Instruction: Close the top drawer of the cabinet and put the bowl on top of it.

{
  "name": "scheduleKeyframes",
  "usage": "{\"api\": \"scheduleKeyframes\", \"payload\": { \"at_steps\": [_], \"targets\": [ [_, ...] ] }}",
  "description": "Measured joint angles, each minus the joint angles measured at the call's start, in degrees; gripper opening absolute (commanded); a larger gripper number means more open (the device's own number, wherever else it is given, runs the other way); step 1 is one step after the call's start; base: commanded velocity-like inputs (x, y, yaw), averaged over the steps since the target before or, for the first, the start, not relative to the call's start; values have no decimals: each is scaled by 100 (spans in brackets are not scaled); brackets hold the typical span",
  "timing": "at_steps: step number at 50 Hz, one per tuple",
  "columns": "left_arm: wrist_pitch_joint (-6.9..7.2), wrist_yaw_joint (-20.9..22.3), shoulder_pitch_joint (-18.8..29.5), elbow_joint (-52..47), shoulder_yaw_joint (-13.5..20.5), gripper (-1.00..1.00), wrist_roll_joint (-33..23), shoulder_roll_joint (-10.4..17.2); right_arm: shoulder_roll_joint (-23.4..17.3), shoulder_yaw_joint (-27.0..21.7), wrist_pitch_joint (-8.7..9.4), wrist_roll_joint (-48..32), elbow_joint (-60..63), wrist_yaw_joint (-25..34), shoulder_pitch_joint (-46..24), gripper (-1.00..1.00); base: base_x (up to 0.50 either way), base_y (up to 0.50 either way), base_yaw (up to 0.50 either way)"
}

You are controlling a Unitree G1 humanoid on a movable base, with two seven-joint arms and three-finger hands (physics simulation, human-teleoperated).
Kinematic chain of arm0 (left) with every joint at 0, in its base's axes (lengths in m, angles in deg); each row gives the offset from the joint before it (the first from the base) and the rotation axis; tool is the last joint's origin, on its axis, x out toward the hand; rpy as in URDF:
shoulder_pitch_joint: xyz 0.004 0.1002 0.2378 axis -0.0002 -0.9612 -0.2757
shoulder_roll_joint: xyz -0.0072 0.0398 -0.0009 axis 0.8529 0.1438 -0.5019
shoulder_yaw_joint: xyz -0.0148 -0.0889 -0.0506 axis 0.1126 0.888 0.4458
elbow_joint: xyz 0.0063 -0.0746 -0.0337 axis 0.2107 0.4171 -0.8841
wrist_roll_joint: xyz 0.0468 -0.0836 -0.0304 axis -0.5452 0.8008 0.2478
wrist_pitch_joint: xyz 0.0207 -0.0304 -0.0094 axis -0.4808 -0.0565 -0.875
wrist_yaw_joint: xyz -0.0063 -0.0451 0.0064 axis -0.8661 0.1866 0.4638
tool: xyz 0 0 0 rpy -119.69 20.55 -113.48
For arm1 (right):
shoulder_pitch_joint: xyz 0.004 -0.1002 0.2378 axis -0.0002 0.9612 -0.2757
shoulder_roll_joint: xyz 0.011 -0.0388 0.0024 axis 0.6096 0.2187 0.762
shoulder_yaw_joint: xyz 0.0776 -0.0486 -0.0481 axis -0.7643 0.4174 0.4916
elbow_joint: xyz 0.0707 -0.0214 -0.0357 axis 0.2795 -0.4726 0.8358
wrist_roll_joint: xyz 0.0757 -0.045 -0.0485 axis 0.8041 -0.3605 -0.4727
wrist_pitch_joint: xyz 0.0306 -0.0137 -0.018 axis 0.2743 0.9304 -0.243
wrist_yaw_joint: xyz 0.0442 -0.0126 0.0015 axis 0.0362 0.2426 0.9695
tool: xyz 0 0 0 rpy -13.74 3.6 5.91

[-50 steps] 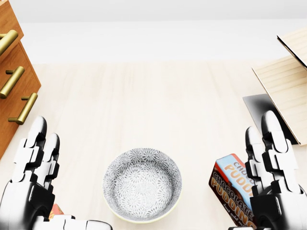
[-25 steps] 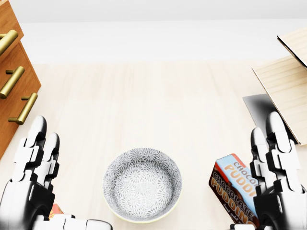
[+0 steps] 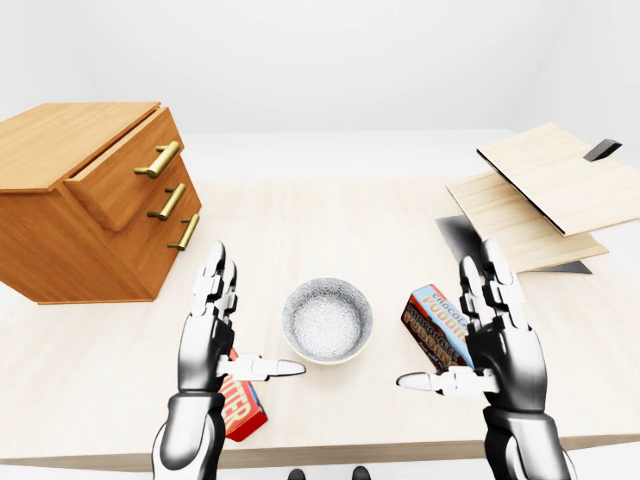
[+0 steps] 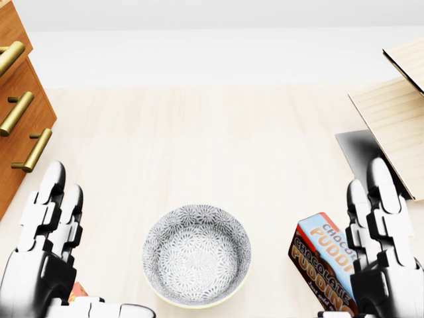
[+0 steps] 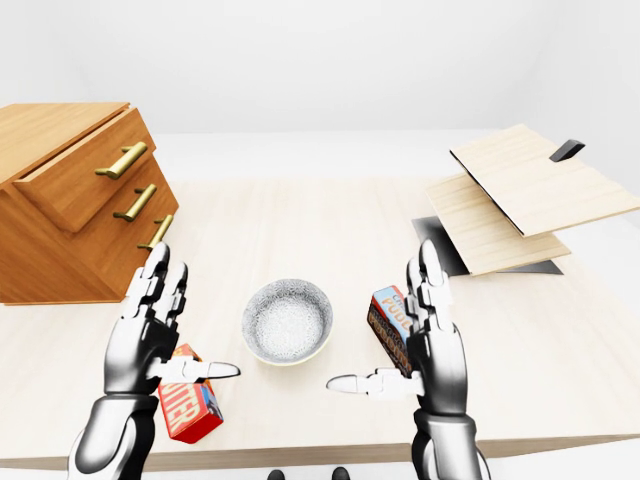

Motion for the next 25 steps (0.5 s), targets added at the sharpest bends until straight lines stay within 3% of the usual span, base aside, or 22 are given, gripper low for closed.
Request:
{"api": "scheduleKeyframes", "payload": {
  "at_steps": [25],
  "targets": [
    [0,8,-19,-57,13,100,13,1,-12,21,0,-7,24,-5,44,100,0,14,0]
  ]
}}
